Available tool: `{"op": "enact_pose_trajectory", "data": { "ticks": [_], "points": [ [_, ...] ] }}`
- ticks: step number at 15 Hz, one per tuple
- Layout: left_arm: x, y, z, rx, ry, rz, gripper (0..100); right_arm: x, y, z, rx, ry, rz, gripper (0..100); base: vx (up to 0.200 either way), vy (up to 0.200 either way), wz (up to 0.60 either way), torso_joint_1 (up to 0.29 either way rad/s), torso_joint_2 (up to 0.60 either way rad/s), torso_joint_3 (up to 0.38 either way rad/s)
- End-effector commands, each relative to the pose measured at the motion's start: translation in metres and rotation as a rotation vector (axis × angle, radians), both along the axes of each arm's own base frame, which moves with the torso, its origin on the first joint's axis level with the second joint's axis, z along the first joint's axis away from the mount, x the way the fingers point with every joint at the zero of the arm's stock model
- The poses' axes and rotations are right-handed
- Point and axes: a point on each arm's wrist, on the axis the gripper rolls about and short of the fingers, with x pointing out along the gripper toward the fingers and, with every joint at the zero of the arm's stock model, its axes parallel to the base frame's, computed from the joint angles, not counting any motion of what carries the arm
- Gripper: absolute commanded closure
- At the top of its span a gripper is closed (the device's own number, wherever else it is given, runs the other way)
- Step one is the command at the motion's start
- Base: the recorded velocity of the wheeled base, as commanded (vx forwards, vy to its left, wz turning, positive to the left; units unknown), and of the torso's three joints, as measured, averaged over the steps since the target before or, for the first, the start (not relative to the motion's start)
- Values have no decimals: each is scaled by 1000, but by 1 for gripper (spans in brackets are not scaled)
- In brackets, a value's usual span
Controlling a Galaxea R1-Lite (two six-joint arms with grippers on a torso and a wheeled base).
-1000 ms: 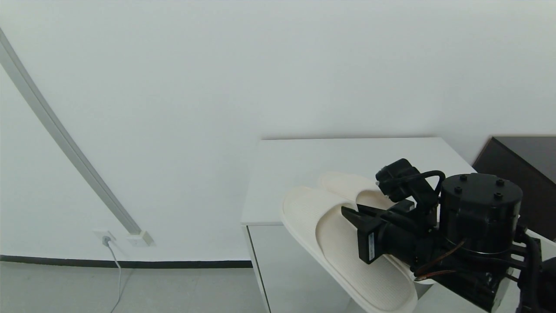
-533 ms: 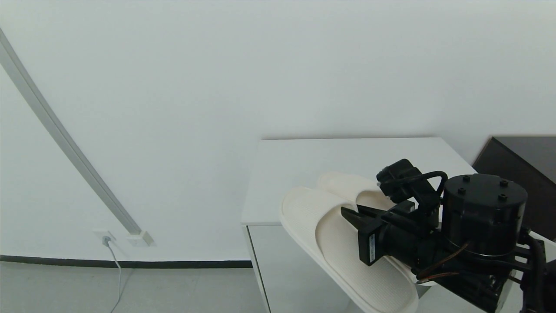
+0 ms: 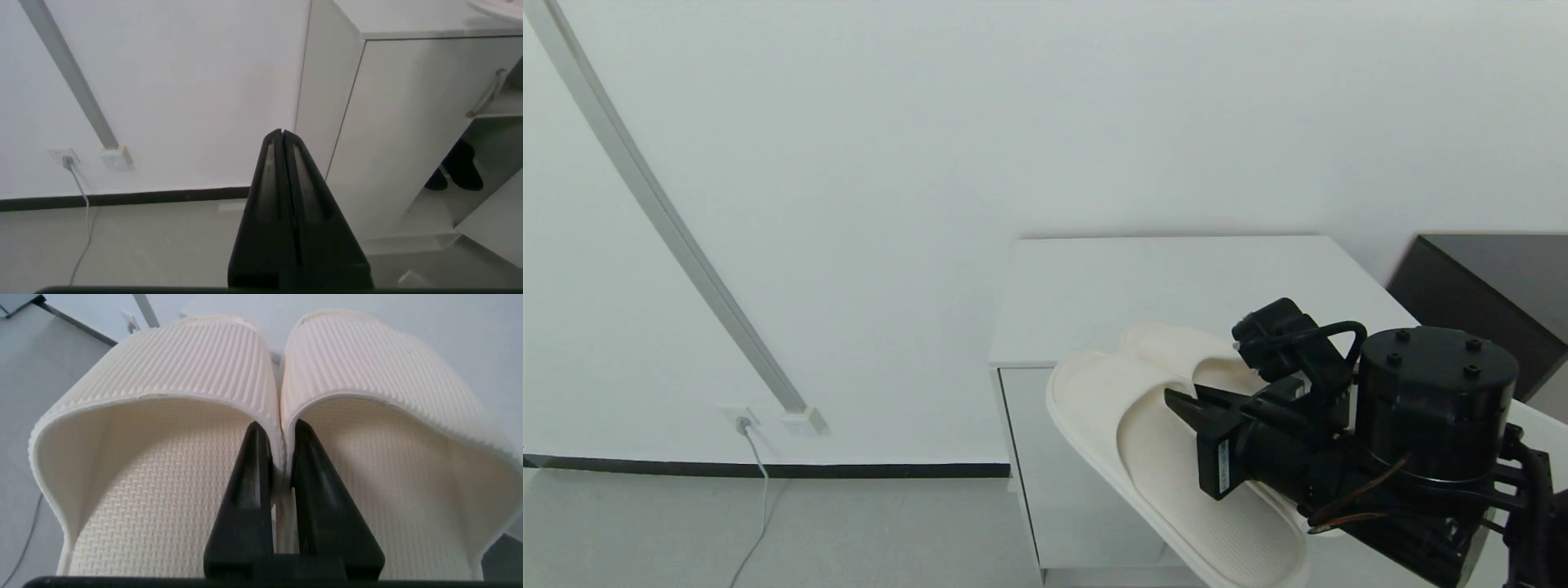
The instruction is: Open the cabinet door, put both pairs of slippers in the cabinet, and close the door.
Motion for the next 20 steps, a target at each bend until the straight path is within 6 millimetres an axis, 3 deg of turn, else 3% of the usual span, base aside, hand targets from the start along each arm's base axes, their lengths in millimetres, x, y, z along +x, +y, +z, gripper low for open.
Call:
{"op": "enact_pose_trajectory", "data": {
  "ticks": [1,3,20],
  "points": [
    [0,0,0,-2,1,-1,100,0,0,-1,-2,2,0,100,-200,0,0,2,-2,2],
    [0,0,0,0,0,-1,100,0,0,-1,-3,3,2,100,-200,0,0,2,2,0],
    [0,0,0,0,0,-1,100,-2,-1,0,20,-19,2,100,0,0,0,0,0,0]
  ]
}}
